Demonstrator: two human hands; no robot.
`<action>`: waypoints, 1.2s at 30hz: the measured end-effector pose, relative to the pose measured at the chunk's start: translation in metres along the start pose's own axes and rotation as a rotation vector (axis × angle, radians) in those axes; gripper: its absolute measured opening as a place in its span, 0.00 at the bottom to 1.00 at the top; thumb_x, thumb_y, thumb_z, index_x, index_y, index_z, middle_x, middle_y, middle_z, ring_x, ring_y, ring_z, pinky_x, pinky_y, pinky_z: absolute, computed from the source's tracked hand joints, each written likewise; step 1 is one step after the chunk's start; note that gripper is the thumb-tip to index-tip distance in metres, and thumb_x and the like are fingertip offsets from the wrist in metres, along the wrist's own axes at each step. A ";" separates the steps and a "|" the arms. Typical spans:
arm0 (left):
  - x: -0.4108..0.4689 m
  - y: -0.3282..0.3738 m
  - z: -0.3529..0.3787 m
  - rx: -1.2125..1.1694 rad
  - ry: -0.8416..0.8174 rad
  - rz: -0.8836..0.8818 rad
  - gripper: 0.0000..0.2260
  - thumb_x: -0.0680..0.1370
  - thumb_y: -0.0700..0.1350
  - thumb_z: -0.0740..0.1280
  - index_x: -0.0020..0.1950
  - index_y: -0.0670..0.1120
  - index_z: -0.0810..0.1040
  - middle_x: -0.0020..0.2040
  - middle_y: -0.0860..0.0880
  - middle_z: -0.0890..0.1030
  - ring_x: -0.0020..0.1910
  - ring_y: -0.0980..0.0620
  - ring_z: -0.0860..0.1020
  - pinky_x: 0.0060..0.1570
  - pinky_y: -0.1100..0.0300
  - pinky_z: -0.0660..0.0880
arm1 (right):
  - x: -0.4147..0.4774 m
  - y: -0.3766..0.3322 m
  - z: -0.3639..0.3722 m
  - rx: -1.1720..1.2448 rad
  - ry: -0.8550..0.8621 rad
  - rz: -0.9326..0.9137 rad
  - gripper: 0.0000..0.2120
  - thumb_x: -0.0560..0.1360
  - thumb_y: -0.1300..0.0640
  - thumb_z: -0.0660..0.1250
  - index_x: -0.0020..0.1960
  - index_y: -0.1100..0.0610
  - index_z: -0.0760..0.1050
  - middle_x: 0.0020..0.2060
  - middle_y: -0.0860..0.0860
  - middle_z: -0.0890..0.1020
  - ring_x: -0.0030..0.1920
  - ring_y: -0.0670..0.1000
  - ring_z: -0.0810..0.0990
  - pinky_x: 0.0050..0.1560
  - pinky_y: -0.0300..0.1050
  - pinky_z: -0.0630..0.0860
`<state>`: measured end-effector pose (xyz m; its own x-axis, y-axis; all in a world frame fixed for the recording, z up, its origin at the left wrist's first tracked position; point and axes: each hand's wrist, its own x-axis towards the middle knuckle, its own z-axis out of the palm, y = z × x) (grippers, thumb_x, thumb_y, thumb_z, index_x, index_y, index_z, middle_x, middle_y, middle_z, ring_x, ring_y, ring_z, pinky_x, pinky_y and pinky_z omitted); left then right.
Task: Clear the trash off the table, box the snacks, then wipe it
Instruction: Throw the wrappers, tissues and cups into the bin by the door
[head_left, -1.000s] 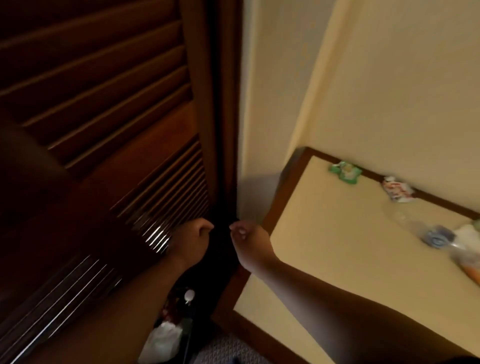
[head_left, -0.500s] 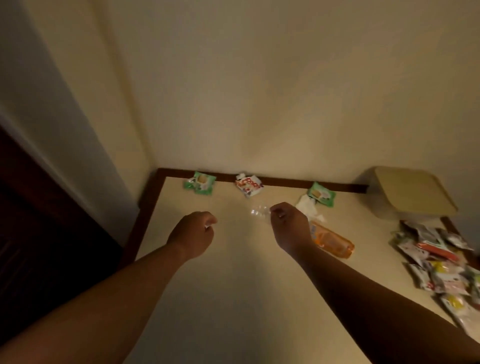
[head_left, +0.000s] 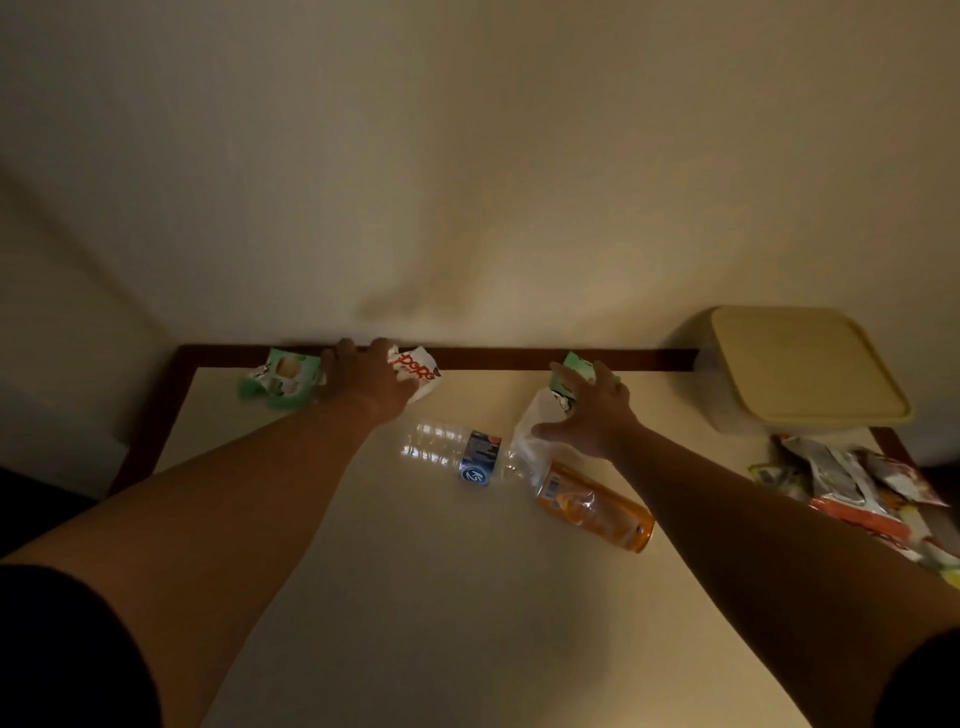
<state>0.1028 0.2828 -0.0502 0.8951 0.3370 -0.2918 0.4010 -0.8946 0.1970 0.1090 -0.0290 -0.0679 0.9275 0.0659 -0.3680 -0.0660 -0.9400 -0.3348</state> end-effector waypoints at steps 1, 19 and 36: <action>0.006 0.001 -0.001 0.016 -0.016 -0.056 0.36 0.71 0.69 0.69 0.75 0.60 0.63 0.77 0.39 0.58 0.77 0.31 0.53 0.70 0.29 0.62 | 0.006 0.001 0.001 -0.037 -0.033 -0.016 0.56 0.61 0.30 0.78 0.79 0.30 0.49 0.83 0.54 0.43 0.81 0.66 0.44 0.75 0.71 0.59; 0.029 -0.007 0.029 -0.017 0.091 0.068 0.11 0.76 0.49 0.74 0.54 0.44 0.83 0.52 0.40 0.84 0.55 0.38 0.81 0.55 0.51 0.78 | 0.027 -0.013 0.015 -0.030 -0.026 -0.093 0.05 0.66 0.62 0.71 0.39 0.53 0.80 0.37 0.46 0.80 0.37 0.50 0.79 0.35 0.40 0.75; -0.092 -0.125 -0.062 -0.574 0.366 0.007 0.09 0.73 0.45 0.76 0.49 0.46 0.81 0.45 0.48 0.81 0.43 0.49 0.77 0.42 0.60 0.69 | -0.098 -0.145 -0.028 0.532 0.251 -0.198 0.16 0.74 0.58 0.75 0.59 0.50 0.77 0.46 0.45 0.81 0.45 0.47 0.80 0.40 0.35 0.71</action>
<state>-0.0178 0.3814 0.0100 0.8658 0.4997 0.0273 0.3441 -0.6341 0.6924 0.0381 0.0919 0.0409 0.9949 0.0808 -0.0608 0.0021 -0.6179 -0.7862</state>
